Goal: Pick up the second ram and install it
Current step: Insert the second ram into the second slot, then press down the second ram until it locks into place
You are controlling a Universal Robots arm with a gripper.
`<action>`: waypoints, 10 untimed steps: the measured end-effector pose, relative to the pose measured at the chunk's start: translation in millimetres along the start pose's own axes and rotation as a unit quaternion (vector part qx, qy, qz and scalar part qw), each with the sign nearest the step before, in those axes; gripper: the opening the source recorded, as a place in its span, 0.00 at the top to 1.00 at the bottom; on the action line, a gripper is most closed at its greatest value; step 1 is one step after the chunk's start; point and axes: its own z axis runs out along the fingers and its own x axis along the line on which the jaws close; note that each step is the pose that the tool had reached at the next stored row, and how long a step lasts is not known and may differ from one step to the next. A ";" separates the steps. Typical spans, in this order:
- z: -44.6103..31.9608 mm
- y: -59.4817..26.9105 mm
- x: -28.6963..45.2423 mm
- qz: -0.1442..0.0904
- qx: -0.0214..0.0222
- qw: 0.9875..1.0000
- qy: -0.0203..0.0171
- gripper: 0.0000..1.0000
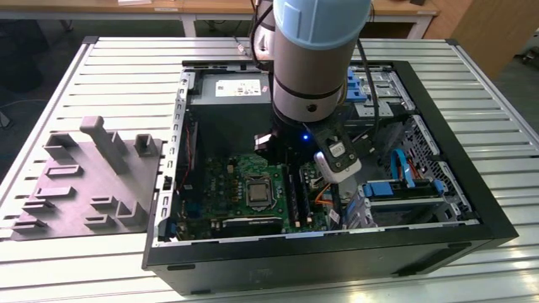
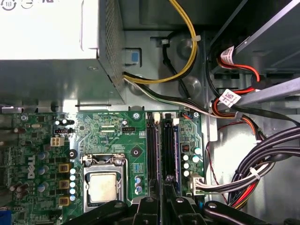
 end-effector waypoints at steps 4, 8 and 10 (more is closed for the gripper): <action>-0.1 0.0 0.0 0.000 0.000 1.000 0.000 0.89; -0.1 0.0 0.0 0.000 0.000 1.000 0.000 0.90; -0.1 0.0 0.0 0.000 0.000 1.000 0.000 0.90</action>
